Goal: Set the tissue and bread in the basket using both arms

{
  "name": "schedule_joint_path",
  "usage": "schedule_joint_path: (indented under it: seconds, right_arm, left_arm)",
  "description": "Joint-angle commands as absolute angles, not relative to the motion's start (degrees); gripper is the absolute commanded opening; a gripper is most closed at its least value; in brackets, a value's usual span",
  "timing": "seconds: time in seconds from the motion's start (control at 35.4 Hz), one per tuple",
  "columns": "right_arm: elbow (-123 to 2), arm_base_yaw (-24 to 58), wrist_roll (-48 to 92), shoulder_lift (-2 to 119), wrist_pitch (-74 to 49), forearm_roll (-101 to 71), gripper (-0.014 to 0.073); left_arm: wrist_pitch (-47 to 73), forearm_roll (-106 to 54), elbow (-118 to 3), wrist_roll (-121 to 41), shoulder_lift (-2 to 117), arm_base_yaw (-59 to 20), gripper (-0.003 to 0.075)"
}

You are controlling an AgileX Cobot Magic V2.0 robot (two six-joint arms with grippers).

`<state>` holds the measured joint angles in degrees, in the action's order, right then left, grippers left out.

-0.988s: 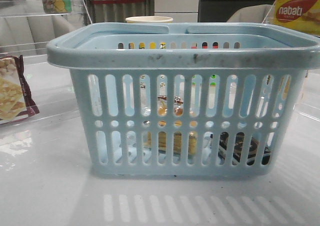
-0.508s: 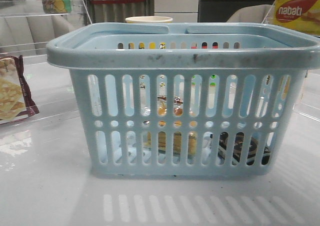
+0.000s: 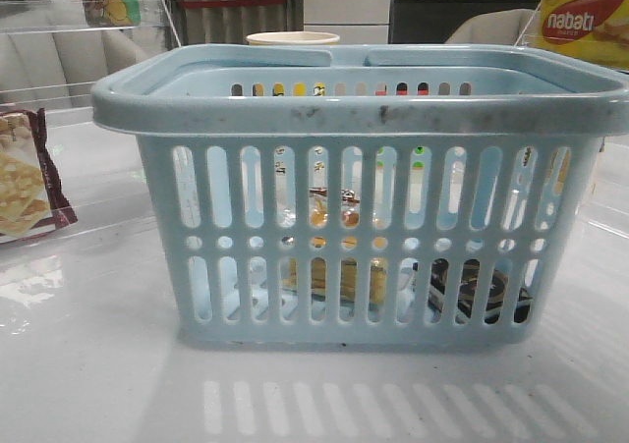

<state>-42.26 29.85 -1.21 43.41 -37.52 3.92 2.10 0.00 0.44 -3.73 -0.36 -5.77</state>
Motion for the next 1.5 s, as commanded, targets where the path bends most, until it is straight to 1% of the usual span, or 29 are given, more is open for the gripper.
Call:
schedule_joint_path:
  seconds: [0.0,0.71,0.82,0.88,1.04,1.13,1.24,1.36,1.47]
  right_arm:
    - [-43.80,29.80,-0.89,43.49,-33.70,4.45,0.0069]
    - [-43.74,29.80,-0.89,43.49,-33.59,4.45,0.0069]
    - [-42.26,28.92,-0.83,41.82,-32.74,4.69,0.0069]
    - [-40.71,27.34,-0.56,40.44,-31.29,6.07,0.0069]
    - [-30.00,18.46,-0.56,31.38,-16.34,8.05,0.0069]
    - [-22.16,13.11,-0.66,24.23,-9.15,7.74,0.0069]
    - [-13.32,8.15,-0.66,15.47,-2.01,6.00,0.0069]
    - [-6.48,4.03,-0.66,7.74,0.97,3.86,0.0069]
    - [-1.63,0.74,-0.66,2.23,1.19,2.29,0.0069]
  left_arm:
    - [-3.28,-0.66,0.31,-3.11,-1.32,-5.67,0.0095]
    - [-3.28,-0.66,0.31,-3.11,-1.32,-5.67,0.0095]
    - [-3.28,-0.66,0.31,-3.11,-1.32,-5.67,0.0095]
    - [-3.28,-0.66,0.31,-3.11,-1.32,-5.67,0.0095]
    - [-3.28,-0.66,0.31,-3.11,-1.32,-5.78,0.0095]
    - [-3.28,-0.66,0.31,-3.11,-1.32,-5.78,0.0095]
    - [-3.28,-0.66,0.31,-3.11,-1.32,-5.78,0.0095]
    - [-3.28,-0.66,0.31,-3.11,-1.32,-5.78,0.0095]
    - [-3.28,-0.66,0.31,-3.11,-1.32,-5.78,0.0095]
